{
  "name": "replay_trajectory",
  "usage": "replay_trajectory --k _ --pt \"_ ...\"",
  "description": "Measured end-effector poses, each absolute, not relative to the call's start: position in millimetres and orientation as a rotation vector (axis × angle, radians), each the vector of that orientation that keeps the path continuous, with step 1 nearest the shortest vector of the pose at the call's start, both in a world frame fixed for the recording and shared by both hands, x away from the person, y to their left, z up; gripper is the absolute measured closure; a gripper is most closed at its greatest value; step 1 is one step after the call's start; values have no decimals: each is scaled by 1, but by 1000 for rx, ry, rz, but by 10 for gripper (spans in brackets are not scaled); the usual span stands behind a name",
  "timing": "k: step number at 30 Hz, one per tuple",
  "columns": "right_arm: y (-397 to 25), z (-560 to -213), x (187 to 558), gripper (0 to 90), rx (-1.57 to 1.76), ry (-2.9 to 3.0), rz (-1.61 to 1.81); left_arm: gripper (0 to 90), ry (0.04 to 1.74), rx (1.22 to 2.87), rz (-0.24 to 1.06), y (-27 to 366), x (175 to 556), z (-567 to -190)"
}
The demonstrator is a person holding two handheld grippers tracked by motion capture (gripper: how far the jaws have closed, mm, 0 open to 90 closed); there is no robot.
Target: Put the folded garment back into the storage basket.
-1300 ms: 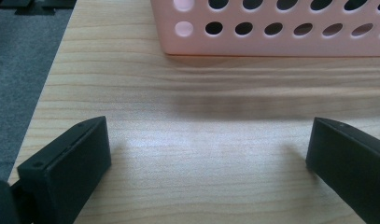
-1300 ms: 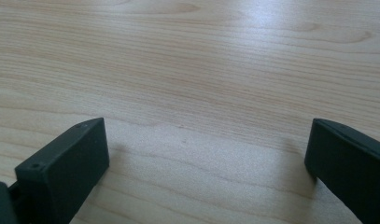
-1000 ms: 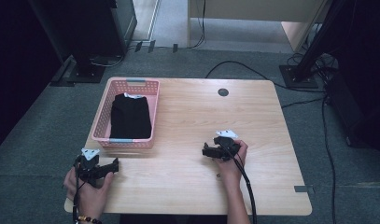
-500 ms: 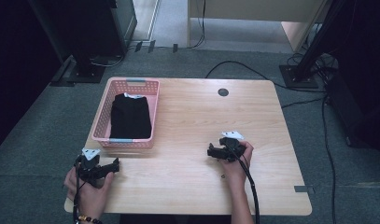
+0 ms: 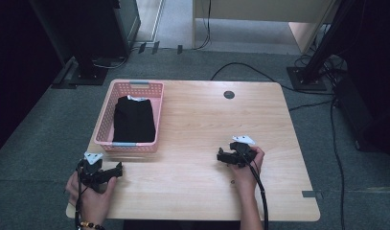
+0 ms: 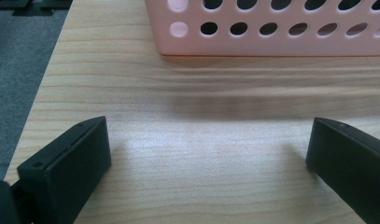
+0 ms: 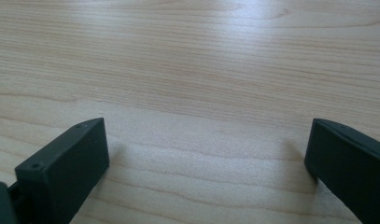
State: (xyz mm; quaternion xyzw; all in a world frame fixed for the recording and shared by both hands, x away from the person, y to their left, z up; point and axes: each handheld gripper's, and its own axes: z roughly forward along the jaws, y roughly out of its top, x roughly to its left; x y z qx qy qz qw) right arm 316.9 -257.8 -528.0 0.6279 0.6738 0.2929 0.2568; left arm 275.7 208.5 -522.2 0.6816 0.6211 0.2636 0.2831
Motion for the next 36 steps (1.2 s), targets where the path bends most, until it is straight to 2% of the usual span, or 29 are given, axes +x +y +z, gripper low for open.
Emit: replay_trajectory --k 36 --pt "-288 -528 303 0 1761 1757 767 0 1663 1826 705 208 276 -522"
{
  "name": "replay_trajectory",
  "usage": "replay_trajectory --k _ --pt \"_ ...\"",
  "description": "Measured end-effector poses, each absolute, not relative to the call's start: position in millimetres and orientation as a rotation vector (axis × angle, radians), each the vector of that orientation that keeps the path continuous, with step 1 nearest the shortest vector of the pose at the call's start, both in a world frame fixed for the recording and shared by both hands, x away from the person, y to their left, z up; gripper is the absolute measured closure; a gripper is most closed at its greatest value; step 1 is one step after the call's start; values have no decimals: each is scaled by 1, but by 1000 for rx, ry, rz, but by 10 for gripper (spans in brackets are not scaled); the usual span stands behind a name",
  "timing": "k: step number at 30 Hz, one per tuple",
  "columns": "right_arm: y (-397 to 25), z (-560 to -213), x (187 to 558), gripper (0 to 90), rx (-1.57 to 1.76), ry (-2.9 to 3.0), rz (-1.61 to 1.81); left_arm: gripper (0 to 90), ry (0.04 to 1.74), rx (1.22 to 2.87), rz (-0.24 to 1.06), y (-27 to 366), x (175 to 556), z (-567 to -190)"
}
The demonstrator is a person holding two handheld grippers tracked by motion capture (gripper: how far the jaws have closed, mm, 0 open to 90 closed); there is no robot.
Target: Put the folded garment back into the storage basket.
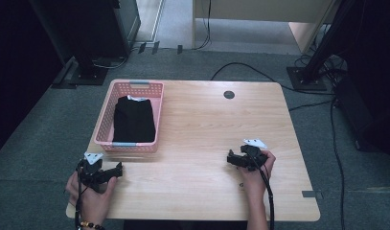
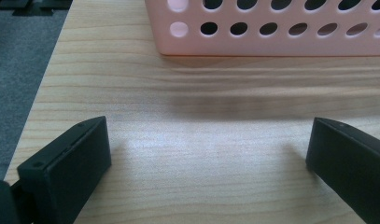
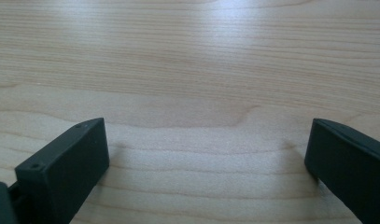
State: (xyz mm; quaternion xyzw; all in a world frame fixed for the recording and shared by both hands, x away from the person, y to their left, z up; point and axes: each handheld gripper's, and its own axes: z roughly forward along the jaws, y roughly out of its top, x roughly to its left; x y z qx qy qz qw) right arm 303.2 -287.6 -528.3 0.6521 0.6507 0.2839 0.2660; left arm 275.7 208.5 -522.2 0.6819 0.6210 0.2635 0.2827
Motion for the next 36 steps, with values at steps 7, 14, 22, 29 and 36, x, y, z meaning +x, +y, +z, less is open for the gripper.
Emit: replay_trajectory --k 7,14,22,29,36 --pt "-296 -528 300 0 1777 1738 758 0 1663 1825 705 208 276 -522" --pt "-304 -528 297 0 1790 1720 752 0 1663 1825 705 208 276 -522" --pt "-310 -529 295 0 1798 1709 745 0 1663 1825 705 208 276 -522" --pt "-315 -529 292 0 1807 1695 741 0 1663 1825 705 208 276 -522" --pt "-321 -529 290 0 1816 1683 735 0 1663 1826 705 208 276 -522"
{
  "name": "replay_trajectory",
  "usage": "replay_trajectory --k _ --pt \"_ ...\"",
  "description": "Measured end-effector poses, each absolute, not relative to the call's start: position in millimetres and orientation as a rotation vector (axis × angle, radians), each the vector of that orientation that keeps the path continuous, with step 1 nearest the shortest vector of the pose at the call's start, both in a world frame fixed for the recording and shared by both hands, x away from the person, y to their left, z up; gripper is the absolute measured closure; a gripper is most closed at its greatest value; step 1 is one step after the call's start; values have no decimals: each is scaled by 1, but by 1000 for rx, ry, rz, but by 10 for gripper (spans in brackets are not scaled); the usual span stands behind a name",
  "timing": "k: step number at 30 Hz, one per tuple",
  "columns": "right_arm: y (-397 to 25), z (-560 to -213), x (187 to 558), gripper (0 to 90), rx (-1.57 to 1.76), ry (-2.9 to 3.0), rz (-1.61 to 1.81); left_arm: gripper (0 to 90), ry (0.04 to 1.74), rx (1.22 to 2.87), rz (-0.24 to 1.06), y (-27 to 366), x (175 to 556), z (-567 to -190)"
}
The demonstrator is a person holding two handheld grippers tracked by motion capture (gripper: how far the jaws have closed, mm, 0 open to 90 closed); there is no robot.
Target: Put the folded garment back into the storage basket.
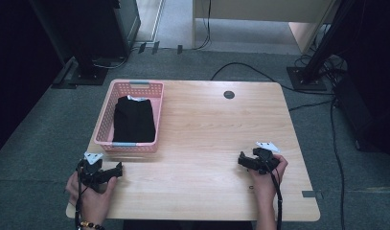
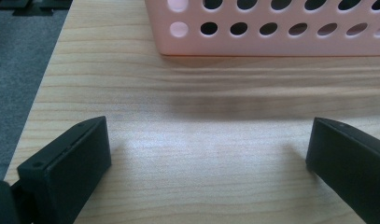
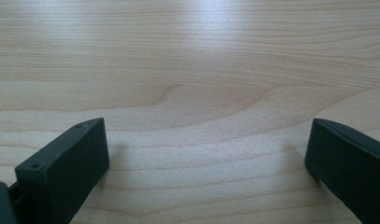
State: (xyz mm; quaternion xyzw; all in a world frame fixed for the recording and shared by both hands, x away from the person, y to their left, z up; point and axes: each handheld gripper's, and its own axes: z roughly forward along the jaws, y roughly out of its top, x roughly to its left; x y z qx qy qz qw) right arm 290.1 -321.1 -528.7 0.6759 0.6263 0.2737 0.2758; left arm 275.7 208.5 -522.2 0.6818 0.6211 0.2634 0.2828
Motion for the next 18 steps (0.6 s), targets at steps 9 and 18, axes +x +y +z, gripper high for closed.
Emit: replay_trajectory --k 9,18 --pt "-326 -529 287 0 1829 1669 731 0 1663 1826 705 208 276 -522" --pt "-334 -529 284 0 1837 1652 725 0 1663 1825 705 208 276 -522"
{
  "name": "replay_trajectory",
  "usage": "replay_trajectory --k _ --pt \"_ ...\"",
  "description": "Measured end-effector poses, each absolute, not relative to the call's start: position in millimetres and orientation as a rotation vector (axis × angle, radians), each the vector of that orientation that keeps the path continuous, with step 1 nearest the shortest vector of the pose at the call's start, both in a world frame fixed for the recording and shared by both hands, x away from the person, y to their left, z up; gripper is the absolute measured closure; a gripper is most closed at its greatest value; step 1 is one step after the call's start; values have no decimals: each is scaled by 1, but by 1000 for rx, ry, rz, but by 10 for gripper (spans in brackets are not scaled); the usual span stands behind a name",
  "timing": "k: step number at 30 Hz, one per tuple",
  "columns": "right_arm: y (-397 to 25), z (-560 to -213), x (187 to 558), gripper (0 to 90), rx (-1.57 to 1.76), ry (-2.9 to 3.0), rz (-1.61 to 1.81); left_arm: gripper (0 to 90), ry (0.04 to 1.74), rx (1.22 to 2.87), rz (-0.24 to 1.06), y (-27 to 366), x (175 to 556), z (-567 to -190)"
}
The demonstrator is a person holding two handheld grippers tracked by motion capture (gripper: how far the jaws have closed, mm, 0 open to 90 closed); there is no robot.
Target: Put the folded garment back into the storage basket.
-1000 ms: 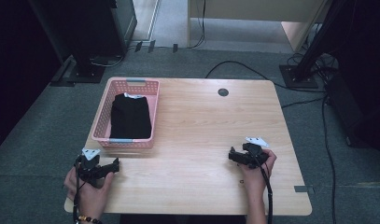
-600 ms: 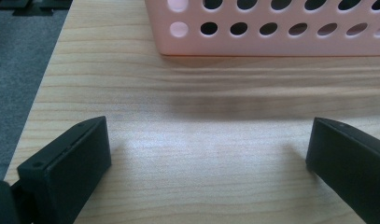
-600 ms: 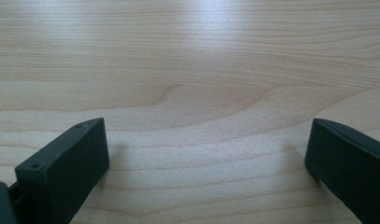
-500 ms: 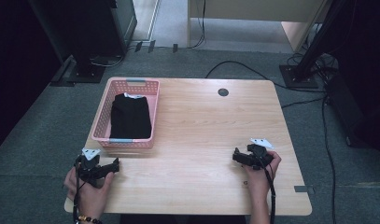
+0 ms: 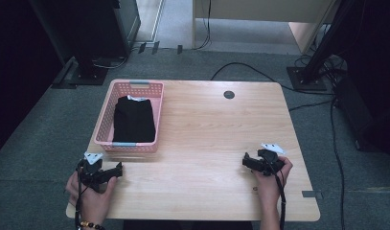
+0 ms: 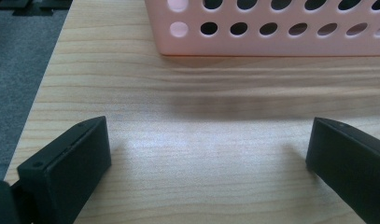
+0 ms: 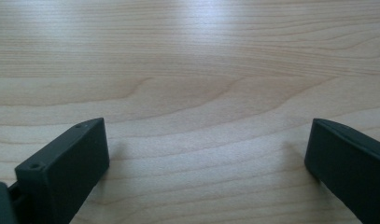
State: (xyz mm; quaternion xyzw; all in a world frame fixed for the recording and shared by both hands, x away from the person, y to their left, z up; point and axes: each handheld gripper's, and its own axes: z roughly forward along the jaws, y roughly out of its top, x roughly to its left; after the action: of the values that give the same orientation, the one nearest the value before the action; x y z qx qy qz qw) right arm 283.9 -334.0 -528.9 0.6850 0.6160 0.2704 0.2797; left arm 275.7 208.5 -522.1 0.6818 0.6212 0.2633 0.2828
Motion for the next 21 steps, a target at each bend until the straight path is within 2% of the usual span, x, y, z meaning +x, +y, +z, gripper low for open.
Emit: replay_trajectory --k 21 --pt "-355 -529 274 0 1860 1620 708 0 1663 1826 705 208 276 -522"
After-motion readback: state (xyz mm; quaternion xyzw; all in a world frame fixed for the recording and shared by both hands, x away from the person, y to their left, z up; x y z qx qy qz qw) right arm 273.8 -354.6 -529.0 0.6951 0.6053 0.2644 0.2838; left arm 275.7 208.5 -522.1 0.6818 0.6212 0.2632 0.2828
